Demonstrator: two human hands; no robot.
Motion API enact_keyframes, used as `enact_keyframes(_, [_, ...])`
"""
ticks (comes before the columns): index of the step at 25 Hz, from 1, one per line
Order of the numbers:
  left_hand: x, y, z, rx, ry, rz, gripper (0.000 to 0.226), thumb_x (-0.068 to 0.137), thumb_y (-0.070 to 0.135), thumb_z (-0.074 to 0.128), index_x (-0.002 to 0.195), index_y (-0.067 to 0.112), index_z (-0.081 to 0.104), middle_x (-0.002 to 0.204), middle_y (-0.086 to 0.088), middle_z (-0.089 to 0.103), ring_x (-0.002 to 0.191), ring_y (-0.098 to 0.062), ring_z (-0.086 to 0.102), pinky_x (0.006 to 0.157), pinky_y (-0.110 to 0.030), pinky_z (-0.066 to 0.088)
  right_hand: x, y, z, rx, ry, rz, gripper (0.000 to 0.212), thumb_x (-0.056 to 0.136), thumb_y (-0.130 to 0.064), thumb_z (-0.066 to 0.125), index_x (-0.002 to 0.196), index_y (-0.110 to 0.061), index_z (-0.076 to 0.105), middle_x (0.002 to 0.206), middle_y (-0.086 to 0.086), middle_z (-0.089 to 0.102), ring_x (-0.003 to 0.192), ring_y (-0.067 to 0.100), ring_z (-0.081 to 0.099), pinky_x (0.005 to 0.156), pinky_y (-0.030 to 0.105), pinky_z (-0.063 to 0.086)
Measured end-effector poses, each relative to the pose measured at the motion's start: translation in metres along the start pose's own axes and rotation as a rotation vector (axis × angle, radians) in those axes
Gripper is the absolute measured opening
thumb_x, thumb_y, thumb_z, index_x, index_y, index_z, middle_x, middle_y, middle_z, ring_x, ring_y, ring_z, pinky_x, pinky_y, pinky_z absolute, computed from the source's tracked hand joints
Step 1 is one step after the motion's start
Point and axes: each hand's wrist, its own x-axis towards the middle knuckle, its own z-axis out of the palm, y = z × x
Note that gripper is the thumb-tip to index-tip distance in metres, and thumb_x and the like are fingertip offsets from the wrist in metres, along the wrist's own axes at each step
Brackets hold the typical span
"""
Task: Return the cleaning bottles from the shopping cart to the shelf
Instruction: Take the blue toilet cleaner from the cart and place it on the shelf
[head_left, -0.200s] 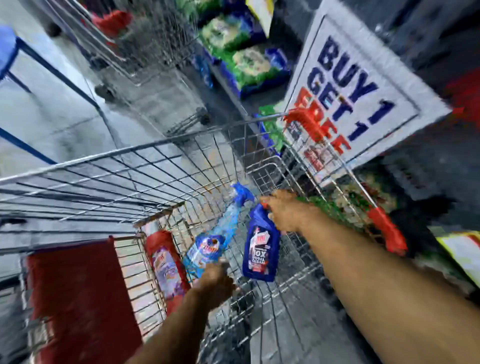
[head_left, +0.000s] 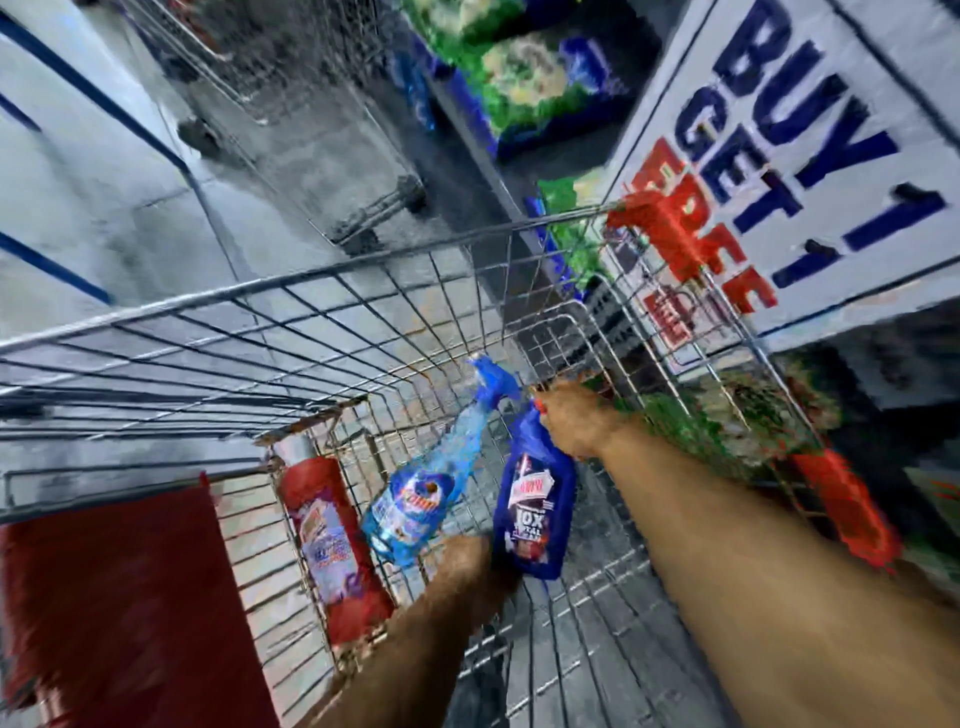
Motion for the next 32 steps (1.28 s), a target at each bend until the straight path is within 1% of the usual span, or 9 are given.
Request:
enact_keyframes(4, [-0.024,0.004,0.021,-0.009,0.144,-0.015,0.025,0.087,-0.004,0.031,0.074,0.000,0.052,0.064,-0.014,0.051,0.047,-0.026,0.052,0.037,-0.018,0.043,0.001,-0.004,-0.009,0.305,0.064,0.054,0.016,0.086,-0.016,0.057,0.079,-0.005,0.065,0.093,0.020,0.066,0.096,0.038,0.065,0.086,0.039,0.052])
enact_keyframes(6, [-0.039,0.002,0.022,-0.098,0.197,-0.048,0.023,0.083,0.002,0.032,0.070,0.001,0.052,0.054,-0.015,0.053,0.051,-0.026,0.044,0.047,-0.023,0.036,-0.019,-0.014,-0.026,0.511,0.124,0.036,0.013,0.083,-0.015,0.064,0.088,-0.004,0.068,0.090,0.013,0.069,0.089,0.032,0.065,0.086,0.034,0.051])
enact_keyframes(9, [-0.091,0.011,0.029,-0.164,0.129,0.019,0.021,0.084,0.003,0.035,0.086,-0.003,0.055,0.062,-0.019,0.061,0.057,-0.029,0.054,0.049,-0.027,0.049,-0.082,-0.035,-0.077,0.588,0.282,-0.073,0.029,0.083,-0.022,0.067,0.111,-0.013,0.066,0.105,0.003,0.065,0.094,0.020,0.061,0.086,0.024,0.044])
enact_keyframes(13, [-0.171,0.031,0.047,-0.161,-0.026,0.187,0.018,0.080,-0.003,0.035,0.084,-0.002,0.053,0.049,-0.014,0.063,0.045,-0.023,0.063,0.080,-0.036,0.052,-0.185,-0.045,-0.143,0.699,0.492,-0.267,0.026,0.086,-0.026,0.064,0.111,-0.022,0.062,0.099,-0.009,0.063,0.089,0.010,0.058,0.085,0.028,0.046])
enact_keyframes(16, [-0.235,0.033,0.066,0.052,-0.206,0.372,0.028,0.071,-0.011,0.047,0.092,-0.001,0.064,0.067,-0.014,0.070,0.065,-0.023,0.065,0.068,-0.027,0.057,-0.258,-0.046,-0.181,0.776,0.728,-0.383,0.016,0.079,-0.032,0.067,0.093,-0.037,0.060,0.080,-0.016,0.061,0.077,0.009,0.057,0.080,0.031,0.049])
enact_keyframes(19, [-0.279,0.016,0.091,0.323,-0.303,0.578,0.032,0.072,-0.012,0.062,0.100,0.002,0.070,0.087,-0.014,0.075,0.079,-0.023,0.068,0.064,-0.024,0.057,-0.327,-0.042,-0.202,0.798,0.967,-0.423,0.017,0.076,-0.036,0.066,0.092,-0.035,0.062,0.077,-0.015,0.060,0.075,0.010,0.058,0.077,0.030,0.048])
enact_keyframes(24, [-0.306,-0.028,0.145,0.597,-0.346,0.800,0.028,0.071,-0.013,0.068,0.091,0.006,0.072,0.079,-0.010,0.076,0.066,-0.018,0.065,0.059,-0.022,0.055,-0.412,-0.012,-0.188,0.785,1.194,-0.388,0.033,0.079,-0.026,0.069,0.110,-0.019,0.062,0.080,-0.019,0.057,0.074,0.006,0.055,0.081,0.030,0.050])
enact_keyframes(28, [-0.313,-0.074,0.194,0.784,-0.532,0.868,0.026,0.071,-0.017,0.066,0.086,0.003,0.072,0.071,-0.008,0.076,0.057,-0.012,0.067,0.051,-0.018,0.052,-0.476,0.038,-0.149,0.880,1.378,-0.244,0.039,0.077,-0.030,0.069,0.114,-0.029,0.057,0.091,-0.015,0.063,0.083,0.011,0.061,0.087,0.040,0.052])
enact_keyframes(32, [-0.306,-0.123,0.241,1.013,-0.727,0.933,0.029,0.067,-0.015,0.072,0.093,-0.002,0.073,0.085,-0.012,0.077,0.074,-0.015,0.070,0.065,-0.021,0.054,-0.546,0.090,-0.100,0.974,1.535,-0.071,0.044,0.073,-0.035,0.072,0.113,-0.037,0.054,0.096,-0.008,0.070,0.086,0.010,0.065,0.088,0.034,0.053])
